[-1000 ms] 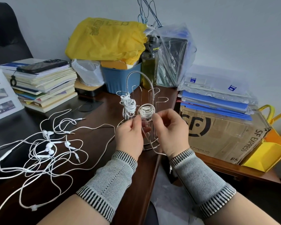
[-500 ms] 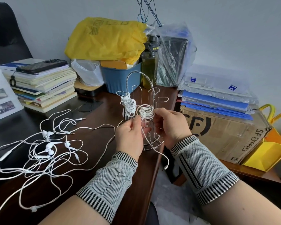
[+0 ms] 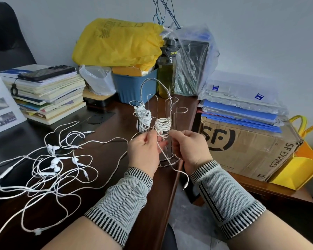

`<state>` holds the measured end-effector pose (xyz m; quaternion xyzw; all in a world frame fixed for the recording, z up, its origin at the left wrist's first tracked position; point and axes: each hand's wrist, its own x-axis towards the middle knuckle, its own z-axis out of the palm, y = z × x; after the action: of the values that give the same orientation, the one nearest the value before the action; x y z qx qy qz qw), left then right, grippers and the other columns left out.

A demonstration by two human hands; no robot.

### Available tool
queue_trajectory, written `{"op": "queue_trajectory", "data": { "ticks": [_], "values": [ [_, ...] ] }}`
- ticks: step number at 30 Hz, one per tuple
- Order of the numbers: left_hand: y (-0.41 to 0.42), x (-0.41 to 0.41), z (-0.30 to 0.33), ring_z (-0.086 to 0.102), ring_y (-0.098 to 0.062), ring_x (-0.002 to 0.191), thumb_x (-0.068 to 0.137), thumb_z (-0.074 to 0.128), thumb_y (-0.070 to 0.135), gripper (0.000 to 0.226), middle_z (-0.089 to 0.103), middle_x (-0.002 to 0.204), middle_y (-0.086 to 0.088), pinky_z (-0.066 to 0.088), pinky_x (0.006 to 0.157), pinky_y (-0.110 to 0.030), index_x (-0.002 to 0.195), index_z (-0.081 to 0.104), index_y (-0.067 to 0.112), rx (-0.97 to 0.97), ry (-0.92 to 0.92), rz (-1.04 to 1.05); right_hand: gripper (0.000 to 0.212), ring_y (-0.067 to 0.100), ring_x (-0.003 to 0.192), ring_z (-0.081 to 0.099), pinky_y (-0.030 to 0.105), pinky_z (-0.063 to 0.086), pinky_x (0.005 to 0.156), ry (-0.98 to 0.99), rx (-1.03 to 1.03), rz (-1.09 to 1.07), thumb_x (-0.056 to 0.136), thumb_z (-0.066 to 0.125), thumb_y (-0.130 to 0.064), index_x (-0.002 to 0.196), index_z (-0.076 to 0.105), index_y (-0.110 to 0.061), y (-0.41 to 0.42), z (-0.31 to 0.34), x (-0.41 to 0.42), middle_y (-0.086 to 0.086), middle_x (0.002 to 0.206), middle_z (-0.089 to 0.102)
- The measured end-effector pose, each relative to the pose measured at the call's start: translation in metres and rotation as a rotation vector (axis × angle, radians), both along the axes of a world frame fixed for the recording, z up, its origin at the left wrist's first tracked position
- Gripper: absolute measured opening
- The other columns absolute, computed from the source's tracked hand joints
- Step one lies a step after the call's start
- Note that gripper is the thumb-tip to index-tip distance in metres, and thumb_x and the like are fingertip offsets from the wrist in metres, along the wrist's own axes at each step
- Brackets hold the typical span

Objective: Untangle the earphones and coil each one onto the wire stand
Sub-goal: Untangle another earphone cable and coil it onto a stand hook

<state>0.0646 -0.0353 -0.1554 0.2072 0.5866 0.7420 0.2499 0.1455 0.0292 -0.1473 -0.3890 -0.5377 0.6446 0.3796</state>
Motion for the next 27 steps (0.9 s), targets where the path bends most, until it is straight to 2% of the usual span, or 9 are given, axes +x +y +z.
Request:
{"op": "queue_trajectory", "data": {
  "ticks": [3, 5, 8, 13, 15, 19, 22, 24, 27],
  "values": [
    [0.002, -0.003, -0.005, 0.067, -0.033, 0.068, 0.08, 0.061, 0.035, 0.027, 0.068, 0.066, -0.014, 0.059, 0.075, -0.052, 0.06, 0.072, 0.019, -0.02, 0.073, 0.039, 0.028, 0.014, 0.052, 0.051, 0.033, 0.045, 0.054, -0.157, 0.29, 0.043, 0.079, 0.075, -0.028, 0.058, 0.062, -0.013, -0.006, -0.009, 0.002, 0.007, 0.06, 0.065],
    [0.002, -0.004, -0.007, 0.061, -0.028, 0.067, 0.073, 0.06, 0.04, 0.024, 0.066, 0.062, -0.011, 0.057, 0.076, -0.056, 0.059, 0.072, 0.023, -0.039, 0.106, 0.053, 0.022, 0.009, 0.056, 0.056, 0.029, 0.05, 0.058, -0.248, 0.457, 0.081, 0.08, 0.076, -0.028, 0.066, 0.064, -0.015, -0.011, -0.013, 0.005, 0.001, 0.066, 0.069],
    [0.001, -0.005, -0.005, 0.063, -0.027, 0.067, 0.087, 0.059, 0.02, 0.033, 0.066, 0.059, -0.008, 0.057, 0.074, -0.053, 0.056, 0.071, 0.023, -0.051, 0.116, 0.067, 0.011, 0.008, 0.07, 0.067, 0.032, 0.057, 0.073, -0.28, 0.552, 0.155, 0.078, 0.076, -0.022, 0.075, 0.066, -0.019, -0.016, -0.015, 0.009, -0.004, 0.079, 0.073],
    [0.002, -0.006, -0.006, 0.062, -0.012, 0.056, 0.091, 0.057, 0.013, 0.042, 0.063, 0.052, 0.004, 0.052, 0.061, -0.032, 0.05, 0.064, 0.017, -0.038, 0.124, 0.071, 0.006, 0.01, 0.082, 0.069, 0.037, 0.056, 0.085, -0.248, 0.587, 0.211, 0.083, 0.072, -0.016, 0.078, 0.075, -0.018, -0.018, -0.014, 0.013, -0.007, 0.086, 0.075],
    [0.003, -0.008, -0.009, 0.062, -0.012, 0.055, 0.091, 0.057, 0.012, 0.043, 0.062, 0.05, 0.004, 0.052, 0.061, -0.03, 0.049, 0.063, 0.016, -0.032, 0.112, 0.064, 0.003, 0.008, 0.083, 0.069, 0.036, 0.056, 0.084, -0.266, 0.628, 0.231, 0.082, 0.073, -0.017, 0.08, 0.076, -0.018, -0.018, -0.013, 0.013, -0.008, 0.086, 0.074],
    [0.004, -0.01, -0.012, 0.066, -0.02, 0.063, 0.09, 0.058, 0.015, 0.038, 0.066, 0.056, -0.003, 0.058, 0.068, -0.039, 0.054, 0.069, 0.019, -0.032, 0.106, 0.051, 0.003, 0.005, 0.087, 0.067, 0.036, 0.054, 0.085, -0.393, 0.801, 0.211, 0.08, 0.073, -0.022, 0.081, 0.076, -0.022, -0.017, -0.016, 0.01, -0.01, 0.091, 0.072],
    [0.004, -0.008, -0.01, 0.06, -0.01, 0.056, 0.09, 0.058, 0.012, 0.039, 0.066, 0.054, 0.004, 0.051, 0.062, -0.03, 0.053, 0.068, 0.017, -0.027, 0.119, 0.079, 0.007, 0.007, 0.077, 0.063, 0.036, 0.053, 0.079, -0.294, 0.822, 0.2, 0.077, 0.069, -0.018, 0.072, 0.072, -0.022, -0.019, -0.015, 0.009, -0.007, 0.08, 0.069],
    [0.002, -0.007, -0.007, 0.061, -0.015, 0.058, 0.09, 0.057, 0.009, 0.038, 0.067, 0.057, 0.0, 0.053, 0.063, -0.032, 0.055, 0.07, 0.015, 0.003, 0.078, 0.061, 0.009, 0.006, 0.066, 0.058, 0.028, 0.051, 0.069, -0.168, 0.772, 0.21, 0.072, 0.066, -0.014, 0.064, 0.068, -0.017, -0.022, -0.011, 0.011, -0.002, 0.071, 0.064],
    [0.002, -0.004, -0.002, 0.063, -0.013, 0.053, 0.093, 0.05, 0.004, 0.034, 0.068, 0.057, -0.003, 0.051, 0.049, -0.023, 0.064, 0.068, 0.005, 0.053, -0.003, 0.034, 0.011, 0.005, 0.059, 0.048, 0.019, 0.042, 0.061, 0.001, 0.735, 0.26, 0.069, 0.06, -0.003, 0.058, 0.061, -0.004, -0.024, -0.005, 0.019, 0.0, 0.061, 0.054]
  ]
}}
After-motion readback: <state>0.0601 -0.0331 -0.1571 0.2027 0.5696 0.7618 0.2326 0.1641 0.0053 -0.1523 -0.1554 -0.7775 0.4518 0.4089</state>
